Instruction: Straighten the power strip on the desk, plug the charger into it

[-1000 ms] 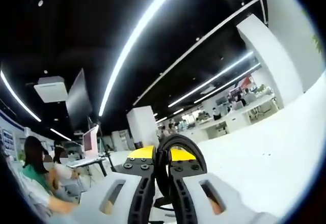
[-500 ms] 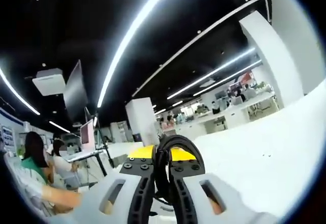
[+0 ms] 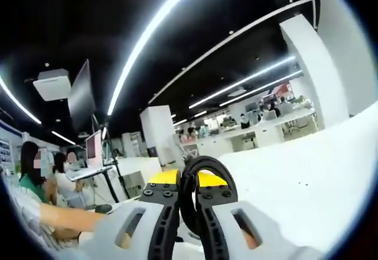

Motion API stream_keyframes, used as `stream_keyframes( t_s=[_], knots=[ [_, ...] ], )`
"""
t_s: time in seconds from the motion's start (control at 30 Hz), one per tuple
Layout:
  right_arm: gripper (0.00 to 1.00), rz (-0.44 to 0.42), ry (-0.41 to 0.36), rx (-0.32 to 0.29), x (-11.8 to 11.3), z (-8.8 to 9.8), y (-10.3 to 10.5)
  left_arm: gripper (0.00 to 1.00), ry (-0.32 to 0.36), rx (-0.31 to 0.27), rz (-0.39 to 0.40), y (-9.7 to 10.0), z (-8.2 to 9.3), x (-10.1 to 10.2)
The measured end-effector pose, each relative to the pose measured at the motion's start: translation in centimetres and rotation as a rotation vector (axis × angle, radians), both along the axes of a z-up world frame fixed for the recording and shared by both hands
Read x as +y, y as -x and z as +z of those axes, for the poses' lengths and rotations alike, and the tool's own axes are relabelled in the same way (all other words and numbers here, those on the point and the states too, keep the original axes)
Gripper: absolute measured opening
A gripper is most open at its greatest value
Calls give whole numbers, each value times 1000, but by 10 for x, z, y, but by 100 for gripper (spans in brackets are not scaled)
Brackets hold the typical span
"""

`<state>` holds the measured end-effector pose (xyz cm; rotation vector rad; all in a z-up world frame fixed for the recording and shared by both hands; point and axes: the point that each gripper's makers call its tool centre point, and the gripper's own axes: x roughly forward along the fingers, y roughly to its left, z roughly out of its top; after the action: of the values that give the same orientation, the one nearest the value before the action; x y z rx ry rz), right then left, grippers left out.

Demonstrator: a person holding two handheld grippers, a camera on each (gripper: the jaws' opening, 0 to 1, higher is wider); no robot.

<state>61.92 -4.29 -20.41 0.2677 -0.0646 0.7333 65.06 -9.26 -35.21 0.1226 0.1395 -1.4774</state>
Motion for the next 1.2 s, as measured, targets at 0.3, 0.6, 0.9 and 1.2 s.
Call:
stream_keyframes(
  t_s=[0.3, 0.6, 0.9, 1.2],
  knots=[
    [6, -13, 26, 8, -2, -9, -4, 26, -20, -56, -8, -5, -7, -5],
    [6, -16, 39, 23, 0, -20, -4, 26, -66, -77, -16, -7, -19, -3],
    [8, -40, 14, 12, -6, -23, -6, 26, -107, -84, -16, -7, -25, -1],
    [41, -212, 33, -51, -35, -18, -19, 26, -147, -115, -18, -8, -26, -4]
  ],
)
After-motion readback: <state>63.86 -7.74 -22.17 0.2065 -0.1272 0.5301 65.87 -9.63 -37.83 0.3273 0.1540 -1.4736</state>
